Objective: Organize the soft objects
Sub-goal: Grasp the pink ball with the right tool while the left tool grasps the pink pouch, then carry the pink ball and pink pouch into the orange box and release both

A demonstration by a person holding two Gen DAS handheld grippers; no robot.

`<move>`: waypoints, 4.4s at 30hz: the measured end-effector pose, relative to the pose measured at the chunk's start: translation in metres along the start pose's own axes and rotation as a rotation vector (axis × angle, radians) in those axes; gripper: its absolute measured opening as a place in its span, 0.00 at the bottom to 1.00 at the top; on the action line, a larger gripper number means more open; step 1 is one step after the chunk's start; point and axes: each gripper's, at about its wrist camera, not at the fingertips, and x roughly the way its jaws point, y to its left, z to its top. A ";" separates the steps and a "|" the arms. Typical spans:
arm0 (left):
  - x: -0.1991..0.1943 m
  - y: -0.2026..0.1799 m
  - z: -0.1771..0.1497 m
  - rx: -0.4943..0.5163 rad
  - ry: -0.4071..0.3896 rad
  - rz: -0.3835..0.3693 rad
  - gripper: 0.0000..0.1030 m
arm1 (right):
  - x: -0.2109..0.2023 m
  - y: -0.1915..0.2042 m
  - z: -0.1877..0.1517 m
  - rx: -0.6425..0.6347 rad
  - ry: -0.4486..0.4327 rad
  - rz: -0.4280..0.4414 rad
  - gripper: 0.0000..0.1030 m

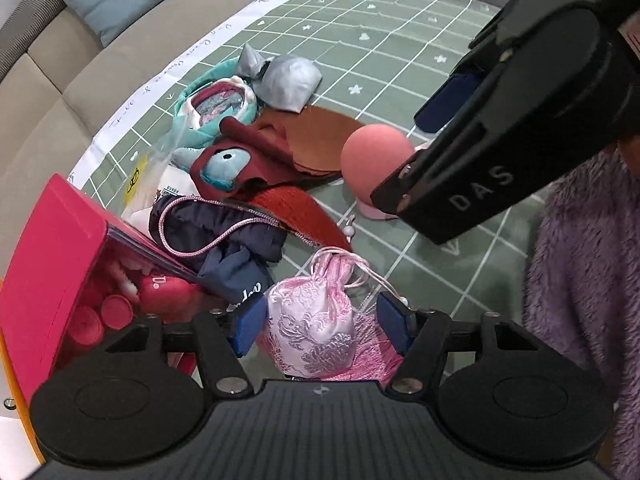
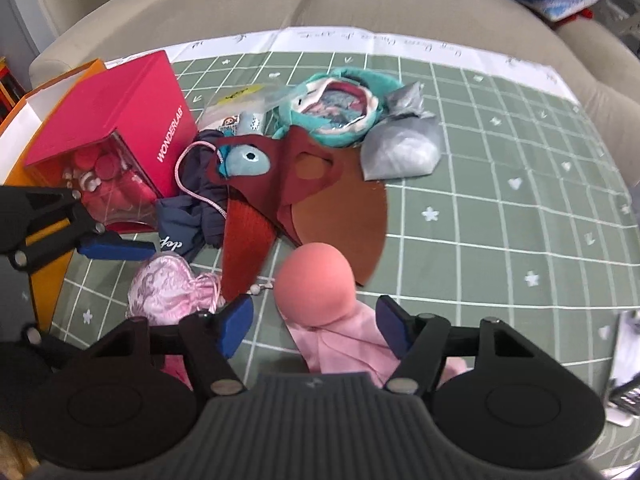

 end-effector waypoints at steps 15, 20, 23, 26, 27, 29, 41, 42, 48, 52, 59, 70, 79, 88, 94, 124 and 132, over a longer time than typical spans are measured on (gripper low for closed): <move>0.014 0.006 -0.003 -0.075 0.007 0.101 0.40 | 0.024 0.008 0.005 -0.009 0.045 -0.080 0.44; 0.001 0.006 -0.005 -0.117 -0.028 0.110 0.38 | 0.019 0.007 0.003 0.000 0.019 -0.078 0.41; -0.009 0.005 -0.006 -0.151 -0.046 0.107 0.38 | 0.012 0.011 0.002 -0.018 -0.016 -0.092 0.41; -0.021 0.005 -0.009 -0.187 -0.070 0.105 0.38 | 0.004 0.015 0.000 -0.030 -0.050 -0.125 0.41; -0.025 0.004 -0.009 -0.199 -0.079 0.104 0.38 | 0.001 0.015 -0.001 -0.030 -0.063 -0.129 0.41; -0.033 0.004 -0.012 -0.226 -0.096 0.097 0.38 | -0.007 0.014 -0.002 -0.019 -0.082 -0.123 0.41; -0.067 0.003 -0.042 -0.355 -0.146 0.061 0.38 | -0.036 0.015 -0.028 0.117 -0.032 -0.030 0.42; -0.070 0.003 -0.045 -0.363 -0.148 0.060 0.38 | -0.037 0.016 -0.031 0.123 -0.027 -0.021 0.42; -0.094 0.003 -0.065 -0.430 -0.189 0.037 0.38 | -0.054 0.027 -0.046 0.136 -0.043 0.033 0.42; -0.115 0.003 -0.075 -0.466 -0.235 0.014 0.38 | -0.066 0.037 -0.056 0.132 -0.057 0.038 0.42; -0.159 0.010 -0.089 -0.525 -0.313 -0.005 0.38 | -0.095 0.066 -0.074 0.121 -0.085 0.062 0.42; -0.210 0.052 -0.128 -0.661 -0.389 0.080 0.38 | -0.134 0.150 -0.056 -0.034 -0.143 0.189 0.42; -0.238 0.111 -0.163 -0.743 -0.399 0.230 0.38 | -0.141 0.216 -0.012 -0.145 -0.202 0.268 0.43; -0.214 0.161 -0.176 -0.747 -0.282 0.255 0.38 | -0.102 0.283 0.029 -0.249 -0.163 0.308 0.44; -0.160 0.178 -0.194 -0.733 -0.101 0.212 0.38 | -0.052 0.304 0.042 -0.328 -0.059 0.262 0.44; -0.128 0.180 -0.206 -0.637 0.103 0.211 0.53 | 0.006 0.333 0.041 -0.500 0.086 0.171 0.65; -0.164 0.171 -0.200 -0.660 -0.015 0.272 0.61 | -0.031 0.330 0.038 -0.495 0.007 0.170 0.73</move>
